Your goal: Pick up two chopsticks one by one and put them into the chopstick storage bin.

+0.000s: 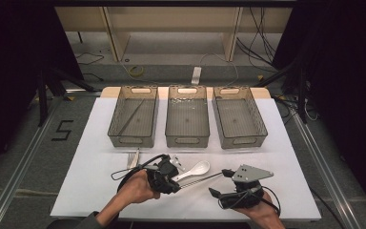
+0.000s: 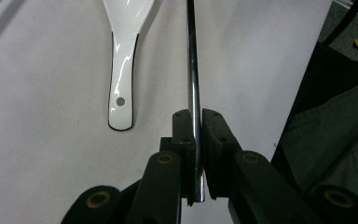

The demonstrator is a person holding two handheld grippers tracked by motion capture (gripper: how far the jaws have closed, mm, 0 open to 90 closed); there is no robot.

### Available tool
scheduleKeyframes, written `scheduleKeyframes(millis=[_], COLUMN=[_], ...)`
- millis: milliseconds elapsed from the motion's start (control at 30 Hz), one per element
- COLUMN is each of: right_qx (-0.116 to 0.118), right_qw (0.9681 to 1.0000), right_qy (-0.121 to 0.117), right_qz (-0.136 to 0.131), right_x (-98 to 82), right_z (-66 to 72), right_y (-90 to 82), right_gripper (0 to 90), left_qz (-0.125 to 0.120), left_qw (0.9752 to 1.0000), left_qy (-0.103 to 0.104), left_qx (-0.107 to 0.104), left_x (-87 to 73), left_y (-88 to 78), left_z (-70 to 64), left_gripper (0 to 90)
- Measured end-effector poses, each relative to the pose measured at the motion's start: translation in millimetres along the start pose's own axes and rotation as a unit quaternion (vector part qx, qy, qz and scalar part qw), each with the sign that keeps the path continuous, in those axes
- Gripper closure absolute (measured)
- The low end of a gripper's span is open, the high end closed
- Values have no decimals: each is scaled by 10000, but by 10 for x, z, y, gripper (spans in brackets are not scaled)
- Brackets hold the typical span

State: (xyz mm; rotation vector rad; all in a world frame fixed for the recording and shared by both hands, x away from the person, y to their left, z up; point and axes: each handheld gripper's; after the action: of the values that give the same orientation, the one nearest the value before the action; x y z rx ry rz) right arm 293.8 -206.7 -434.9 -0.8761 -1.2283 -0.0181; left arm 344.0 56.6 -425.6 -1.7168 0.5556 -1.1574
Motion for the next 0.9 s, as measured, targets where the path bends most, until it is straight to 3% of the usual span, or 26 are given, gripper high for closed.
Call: scheduleKeyframes(millis=[367, 533, 700, 900], right_qx=[-3, 0, -14, -28], right_qw=[10000, 10000, 10000, 10000], right_qy=[8, 38, 45, 54], right_qz=[-3, 2, 6, -1], right_x=[-2, -7, -10, -12], right_z=[-9, -12, -19, -24], right_y=[-4, -7, -12, -16], right_gripper=[255, 256, 257, 257], left_qz=[-225, -622, -1044, -1406], left_qw=[9997, 9978, 9931, 9850], left_qy=[-20, -198, -479, -861], left_qx=[-32, 73, 244, 519], left_x=[27, 19, -34, -130], left_y=[-242, -469, -751, -978], left_z=[46, 137, 308, 565], left_gripper=[842, 842, 842, 842])
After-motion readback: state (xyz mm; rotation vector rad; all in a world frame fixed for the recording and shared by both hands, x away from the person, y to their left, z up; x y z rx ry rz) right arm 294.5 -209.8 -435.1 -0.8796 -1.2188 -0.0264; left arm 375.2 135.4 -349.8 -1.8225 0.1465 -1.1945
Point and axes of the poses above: each handheld gripper's, and its own axes: y roughly forward along the jaws, x roughly out of its top, z roughly to its left, and after that the axes turned 3 degrees about x, right-handed
